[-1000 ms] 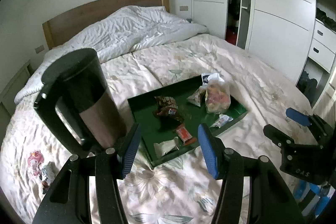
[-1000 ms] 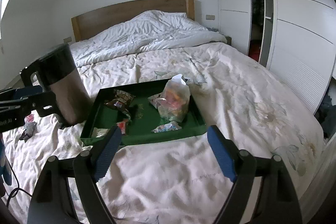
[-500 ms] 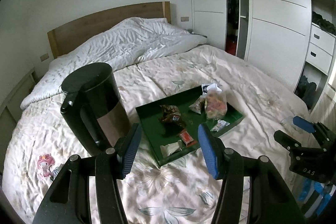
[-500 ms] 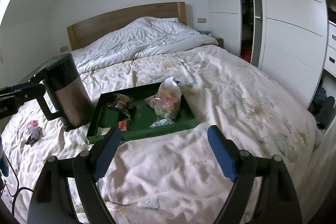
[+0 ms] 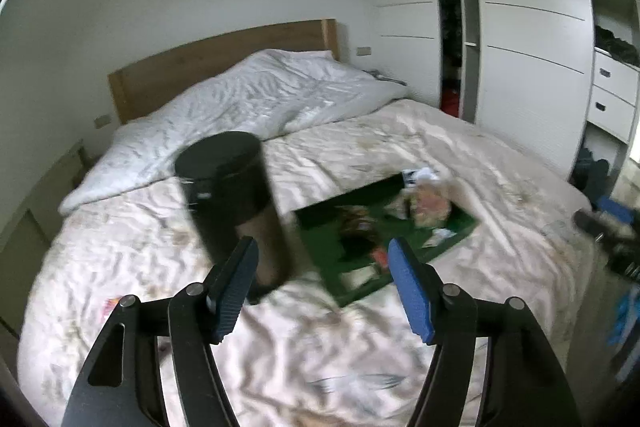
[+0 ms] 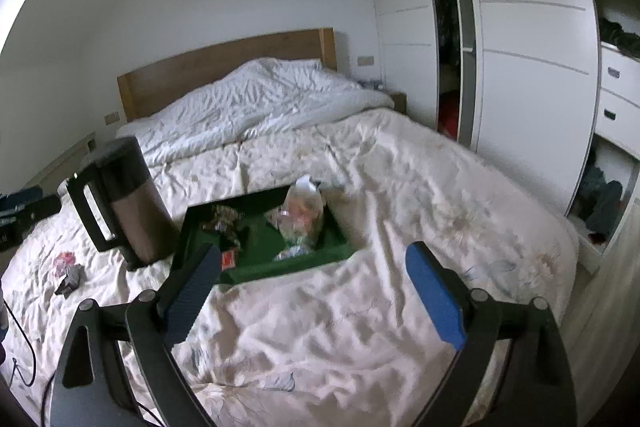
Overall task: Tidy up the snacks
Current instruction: 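Move both open tools back toward the pink packet and blue-white bag, then grasp the pink My Melody packet with the left tool while the right tool grasps the blue-white Cyper bag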
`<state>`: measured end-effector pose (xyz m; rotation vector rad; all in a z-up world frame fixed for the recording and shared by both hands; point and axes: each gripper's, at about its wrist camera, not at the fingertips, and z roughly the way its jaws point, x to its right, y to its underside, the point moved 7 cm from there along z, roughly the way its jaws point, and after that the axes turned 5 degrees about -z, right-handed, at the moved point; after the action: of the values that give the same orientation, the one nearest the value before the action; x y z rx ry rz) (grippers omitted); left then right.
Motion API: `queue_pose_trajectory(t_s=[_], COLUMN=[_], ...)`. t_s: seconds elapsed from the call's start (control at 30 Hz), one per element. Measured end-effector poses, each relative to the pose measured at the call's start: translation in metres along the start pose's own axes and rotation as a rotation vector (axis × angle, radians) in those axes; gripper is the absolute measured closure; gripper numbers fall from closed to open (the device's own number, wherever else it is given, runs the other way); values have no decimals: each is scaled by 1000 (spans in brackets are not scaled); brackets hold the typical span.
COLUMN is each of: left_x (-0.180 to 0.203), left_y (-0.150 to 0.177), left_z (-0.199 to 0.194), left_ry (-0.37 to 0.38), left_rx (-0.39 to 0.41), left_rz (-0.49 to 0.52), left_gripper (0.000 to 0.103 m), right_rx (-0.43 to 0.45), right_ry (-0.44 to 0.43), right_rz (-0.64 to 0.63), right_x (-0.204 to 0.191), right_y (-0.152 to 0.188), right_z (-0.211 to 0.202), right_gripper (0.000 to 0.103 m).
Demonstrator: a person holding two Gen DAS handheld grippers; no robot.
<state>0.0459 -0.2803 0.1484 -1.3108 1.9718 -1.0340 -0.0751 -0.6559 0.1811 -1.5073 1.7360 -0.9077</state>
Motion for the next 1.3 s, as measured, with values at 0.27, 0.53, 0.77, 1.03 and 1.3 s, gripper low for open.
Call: queue_pose_trajectory(t_s=[0.27, 0.53, 0.77, 1.03, 1.3], left_x=[-94, -195, -289, -343, -353], left_y=[17, 65, 111, 156, 182], left_z=[-35, -56, -61, -41, 7], left_ry=[-105, -230, -336, -372, -355], left_rx=[16, -13, -72, -154, -240], left_rz=[-61, -112, -222, -322, -352], left_gripper=[38, 38, 38, 38, 38], right_rx=[93, 110, 26, -96, -196], right_ry=[-25, -171, -328, -500, -636], right_rz=[-78, -187, -278, -387, -440], right_x=[-48, -148, -241, -341, -412], right_y=[-37, -43, -17, 31, 70], right_z=[-36, -42, -18, 25, 74], right_gripper=[0, 0, 0, 0, 0])
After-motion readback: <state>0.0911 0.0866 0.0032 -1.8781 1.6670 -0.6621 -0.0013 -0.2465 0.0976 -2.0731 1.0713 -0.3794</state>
